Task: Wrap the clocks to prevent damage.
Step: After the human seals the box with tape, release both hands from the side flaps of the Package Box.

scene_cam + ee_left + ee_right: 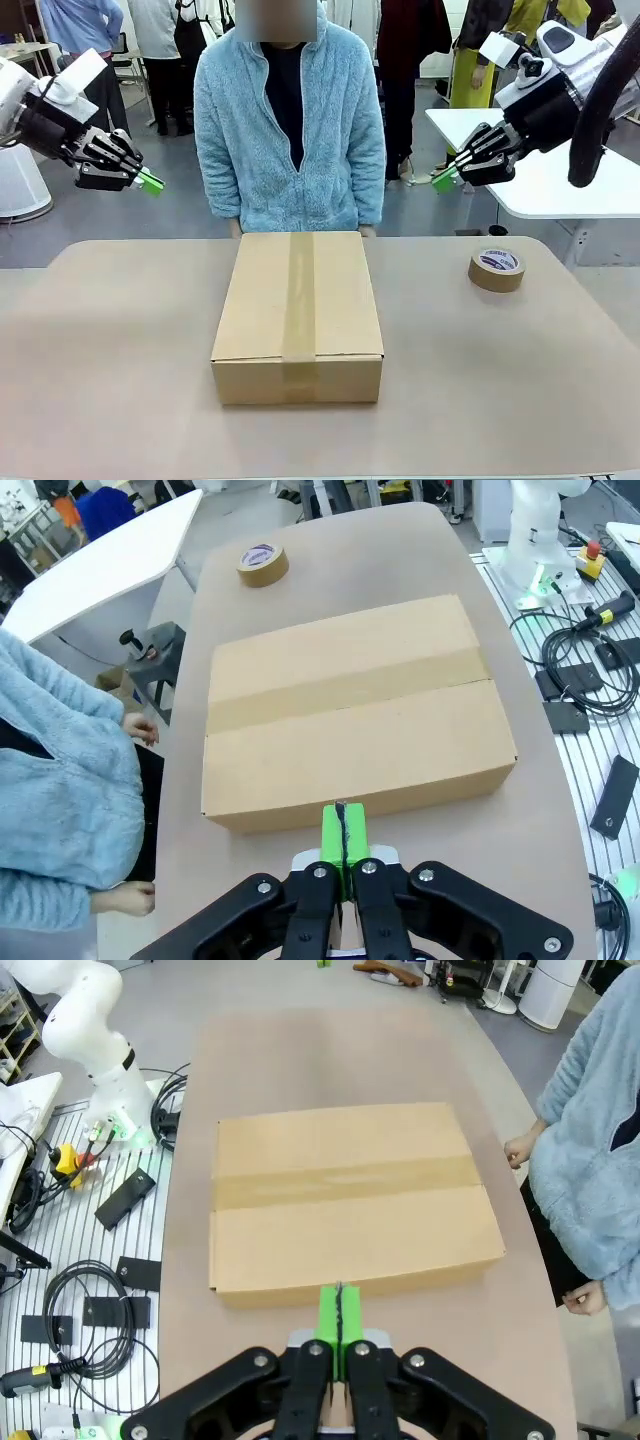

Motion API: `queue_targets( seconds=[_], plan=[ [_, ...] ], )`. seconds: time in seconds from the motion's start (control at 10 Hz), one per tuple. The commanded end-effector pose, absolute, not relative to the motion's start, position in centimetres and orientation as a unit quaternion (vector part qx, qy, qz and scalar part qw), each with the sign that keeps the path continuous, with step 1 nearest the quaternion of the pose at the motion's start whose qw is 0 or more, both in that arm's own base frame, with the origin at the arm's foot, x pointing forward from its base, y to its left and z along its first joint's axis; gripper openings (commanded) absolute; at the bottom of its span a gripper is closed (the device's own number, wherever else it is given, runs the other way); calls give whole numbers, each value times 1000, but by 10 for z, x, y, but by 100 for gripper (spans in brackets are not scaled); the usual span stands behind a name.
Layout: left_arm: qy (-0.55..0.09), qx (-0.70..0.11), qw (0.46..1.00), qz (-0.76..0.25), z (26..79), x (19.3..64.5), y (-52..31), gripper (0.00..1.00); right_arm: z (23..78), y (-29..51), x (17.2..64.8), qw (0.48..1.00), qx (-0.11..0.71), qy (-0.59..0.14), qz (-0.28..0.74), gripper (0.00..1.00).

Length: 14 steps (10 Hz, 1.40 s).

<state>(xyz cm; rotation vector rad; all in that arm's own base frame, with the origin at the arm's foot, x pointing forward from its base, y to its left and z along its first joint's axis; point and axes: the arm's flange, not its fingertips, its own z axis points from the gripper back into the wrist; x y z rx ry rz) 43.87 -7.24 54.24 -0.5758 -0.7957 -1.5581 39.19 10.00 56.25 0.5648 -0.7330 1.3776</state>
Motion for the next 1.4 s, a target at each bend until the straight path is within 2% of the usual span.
queue_targets(
  seconds=[0.0,1.2,1.3],
  plan=[
    [-347,-260,599,-673,540,443,-75,1,560,102,397,664,258,-335,617,1],
    [-342,-255,605,-672,538,441,-73,1,561,101,393,671,259,-328,613,1],
    [-352,-264,599,-669,539,442,-70,54,560,99,397,670,276,-336,602,52]
  ],
)
